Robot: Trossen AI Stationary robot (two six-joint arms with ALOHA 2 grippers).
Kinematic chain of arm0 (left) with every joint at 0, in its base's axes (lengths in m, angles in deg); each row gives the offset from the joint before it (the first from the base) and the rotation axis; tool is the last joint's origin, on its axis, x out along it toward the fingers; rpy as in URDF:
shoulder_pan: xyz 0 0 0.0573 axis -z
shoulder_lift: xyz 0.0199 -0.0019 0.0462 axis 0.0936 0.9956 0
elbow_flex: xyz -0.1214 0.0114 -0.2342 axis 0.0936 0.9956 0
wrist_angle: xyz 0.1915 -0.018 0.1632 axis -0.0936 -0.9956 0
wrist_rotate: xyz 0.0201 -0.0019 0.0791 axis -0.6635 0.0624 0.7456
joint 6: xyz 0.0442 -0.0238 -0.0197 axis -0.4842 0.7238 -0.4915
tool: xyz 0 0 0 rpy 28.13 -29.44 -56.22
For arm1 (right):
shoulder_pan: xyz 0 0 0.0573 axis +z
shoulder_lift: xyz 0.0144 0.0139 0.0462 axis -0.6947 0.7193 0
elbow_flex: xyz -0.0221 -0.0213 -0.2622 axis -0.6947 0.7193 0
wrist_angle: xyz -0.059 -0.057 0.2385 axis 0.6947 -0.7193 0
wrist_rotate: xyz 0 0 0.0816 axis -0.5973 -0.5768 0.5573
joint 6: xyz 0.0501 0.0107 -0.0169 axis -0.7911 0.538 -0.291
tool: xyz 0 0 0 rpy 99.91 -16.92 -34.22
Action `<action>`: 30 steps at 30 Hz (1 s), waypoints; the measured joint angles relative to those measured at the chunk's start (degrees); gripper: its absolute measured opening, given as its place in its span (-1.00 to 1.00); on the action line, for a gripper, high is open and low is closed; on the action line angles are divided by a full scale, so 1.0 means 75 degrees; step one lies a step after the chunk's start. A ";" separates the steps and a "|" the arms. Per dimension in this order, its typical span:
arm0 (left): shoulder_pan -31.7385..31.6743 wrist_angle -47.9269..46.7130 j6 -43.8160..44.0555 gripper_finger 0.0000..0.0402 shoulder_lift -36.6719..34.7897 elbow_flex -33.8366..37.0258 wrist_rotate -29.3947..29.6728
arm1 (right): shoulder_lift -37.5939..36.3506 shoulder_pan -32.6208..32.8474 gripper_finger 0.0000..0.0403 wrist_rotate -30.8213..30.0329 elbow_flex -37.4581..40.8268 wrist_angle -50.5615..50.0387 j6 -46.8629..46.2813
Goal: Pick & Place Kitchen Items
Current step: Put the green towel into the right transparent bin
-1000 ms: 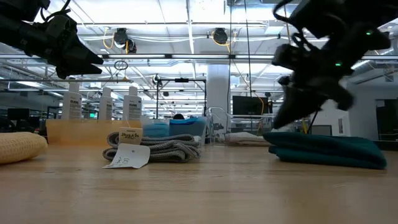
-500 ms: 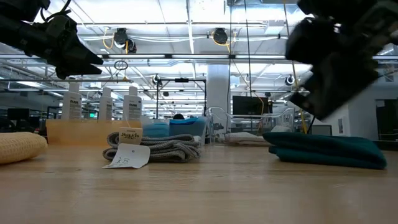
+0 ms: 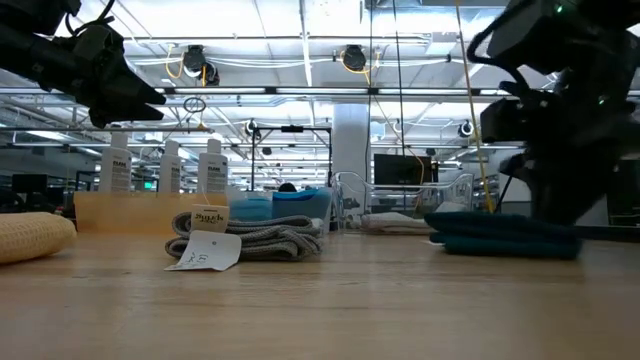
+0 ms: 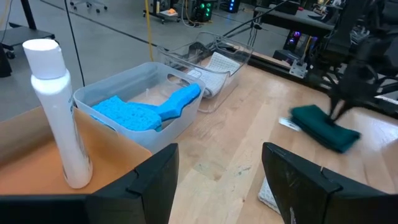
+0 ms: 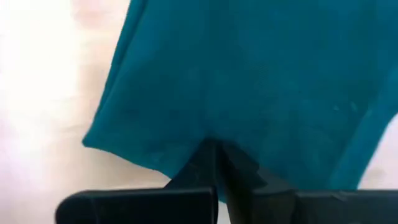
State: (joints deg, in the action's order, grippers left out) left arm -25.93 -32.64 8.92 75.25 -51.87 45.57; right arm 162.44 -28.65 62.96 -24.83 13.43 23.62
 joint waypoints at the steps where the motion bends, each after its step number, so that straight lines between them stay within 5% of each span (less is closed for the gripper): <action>1: -0.0001 -0.0001 -0.0006 0.18 -0.0002 0.0000 0.0002 | 0.0001 -0.0035 -1.00 -0.0394 0.0006 0.0013 0.0273; 7: 0.0001 0.0005 -0.0021 0.18 -0.0002 0.0000 0.0002 | 0.0050 -0.0336 -1.00 -0.2681 0.0072 0.1131 0.1917; 10: 0.0000 0.0004 -0.0020 0.18 -0.0003 0.0000 0.0003 | 0.0036 -0.0526 -1.00 -0.3160 0.0043 0.2384 0.2410; 16: 0.0001 0.0006 -0.0019 0.18 -0.0002 0.0000 0.0003 | 0.0036 -0.1004 -1.00 -0.3128 0.0045 0.4056 0.2240; 30: -0.0001 0.0010 -0.0019 0.18 -0.0002 0.0000 0.0006 | 0.1332 -0.1302 -1.00 -0.2125 0.0045 0.4177 0.0861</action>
State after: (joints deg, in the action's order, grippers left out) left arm -25.93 -32.56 8.78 75.23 -51.87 45.61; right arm 172.43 -38.41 47.02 -24.49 44.76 30.07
